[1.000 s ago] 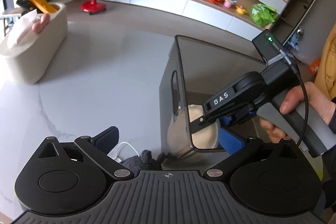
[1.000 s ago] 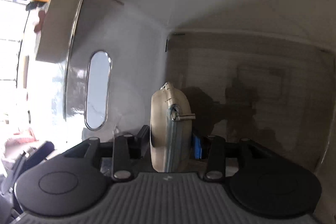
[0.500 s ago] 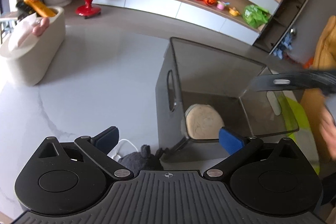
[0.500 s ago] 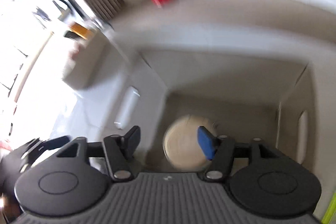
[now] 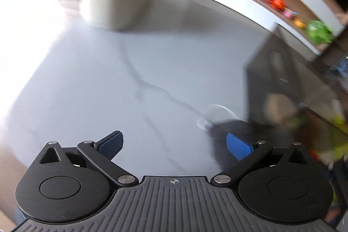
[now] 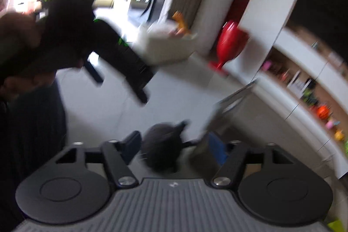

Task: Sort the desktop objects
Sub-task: 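Move the right gripper to the black plush toy and grasp it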

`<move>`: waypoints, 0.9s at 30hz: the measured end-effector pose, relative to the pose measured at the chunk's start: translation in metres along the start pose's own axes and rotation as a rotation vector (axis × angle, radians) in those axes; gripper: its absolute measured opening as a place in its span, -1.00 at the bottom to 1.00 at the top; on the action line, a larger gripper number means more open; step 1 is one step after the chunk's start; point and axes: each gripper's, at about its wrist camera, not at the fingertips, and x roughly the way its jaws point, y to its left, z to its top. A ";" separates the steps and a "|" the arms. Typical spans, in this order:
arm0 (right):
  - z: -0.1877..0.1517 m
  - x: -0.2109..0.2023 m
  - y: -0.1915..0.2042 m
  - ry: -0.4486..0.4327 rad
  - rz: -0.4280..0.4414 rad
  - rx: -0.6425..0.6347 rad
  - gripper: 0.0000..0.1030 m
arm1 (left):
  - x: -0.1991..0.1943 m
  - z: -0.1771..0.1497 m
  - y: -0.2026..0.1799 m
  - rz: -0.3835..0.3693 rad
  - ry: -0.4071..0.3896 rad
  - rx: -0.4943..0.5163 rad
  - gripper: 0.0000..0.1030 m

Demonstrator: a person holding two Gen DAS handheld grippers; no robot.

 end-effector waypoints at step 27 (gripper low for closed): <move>-0.025 0.095 -0.059 0.244 0.148 0.500 0.20 | -0.040 -0.004 -0.032 -0.575 0.017 0.037 1.00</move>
